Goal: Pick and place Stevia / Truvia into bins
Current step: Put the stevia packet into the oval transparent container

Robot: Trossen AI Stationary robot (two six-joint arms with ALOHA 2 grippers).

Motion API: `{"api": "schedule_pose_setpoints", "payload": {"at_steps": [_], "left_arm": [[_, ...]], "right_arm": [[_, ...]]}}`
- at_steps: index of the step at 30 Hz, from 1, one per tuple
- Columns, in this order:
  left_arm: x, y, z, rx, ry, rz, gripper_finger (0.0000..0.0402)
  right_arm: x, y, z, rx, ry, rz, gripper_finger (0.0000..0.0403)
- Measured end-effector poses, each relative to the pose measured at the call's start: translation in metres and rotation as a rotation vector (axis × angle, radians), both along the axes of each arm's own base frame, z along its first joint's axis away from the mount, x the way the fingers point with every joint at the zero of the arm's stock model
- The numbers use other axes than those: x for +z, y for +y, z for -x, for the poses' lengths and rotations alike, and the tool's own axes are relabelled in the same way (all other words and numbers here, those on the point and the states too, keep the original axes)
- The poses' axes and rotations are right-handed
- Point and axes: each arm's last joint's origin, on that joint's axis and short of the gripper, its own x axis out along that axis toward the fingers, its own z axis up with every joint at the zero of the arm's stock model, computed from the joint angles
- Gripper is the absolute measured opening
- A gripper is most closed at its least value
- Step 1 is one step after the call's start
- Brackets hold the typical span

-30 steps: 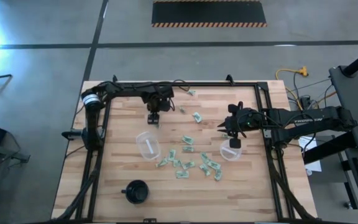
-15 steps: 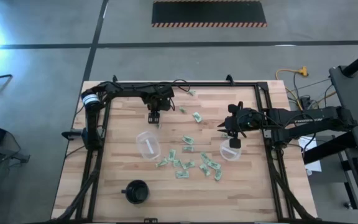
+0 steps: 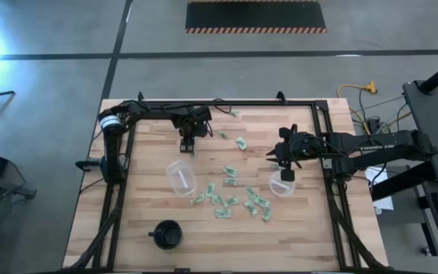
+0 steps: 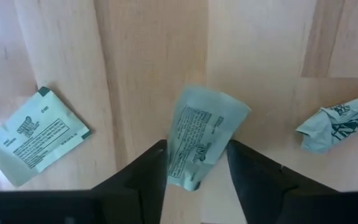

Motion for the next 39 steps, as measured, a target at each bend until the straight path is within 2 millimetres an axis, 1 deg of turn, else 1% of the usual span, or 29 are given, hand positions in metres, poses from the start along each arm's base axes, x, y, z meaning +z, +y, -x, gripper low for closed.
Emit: {"api": "schedule_pose_setpoints", "payload": {"at_steps": [8,15,18,22,27,33,36,39], "left_arm": [[0.0,-0.001,0.0,0.002,0.004,0.012,0.0055],[0.004,-0.001,0.001,0.023,0.003,-0.014,0.0007],[0.013,-0.002,0.002,0.033,-0.023,-0.033,0.0003],[0.026,-0.004,0.005,0.05,-0.058,-0.045,0.0007],[0.047,-0.015,0.01,0.06,-0.095,-0.057,0.0008],[0.079,-0.039,0.021,0.067,-0.133,-0.057,0.0008],[0.092,-0.057,0.027,0.064,-0.163,-0.052,0.0008],[0.101,-0.079,0.032,0.038,-0.196,-0.027,0.0008]], "right_arm": [[0.0,0.0,0.0,-0.003,0.0,-0.003,0.0068],[0.0,0.0,0.0,-0.003,0.0,-0.003,0.0068],[0.0,0.0,0.0,-0.003,0.0,-0.003,0.0068],[0.0,0.0,0.0,-0.003,0.0,-0.003,0.0068],[0.0,0.0,0.0,-0.003,0.001,-0.003,0.0068],[0.0,0.0,0.0,0.001,-0.004,0.003,0.0068],[0.0,0.0,0.0,0.002,-0.005,0.003,0.0068],[0.0,0.0,0.0,0.001,-0.006,0.002,0.0068]]}}
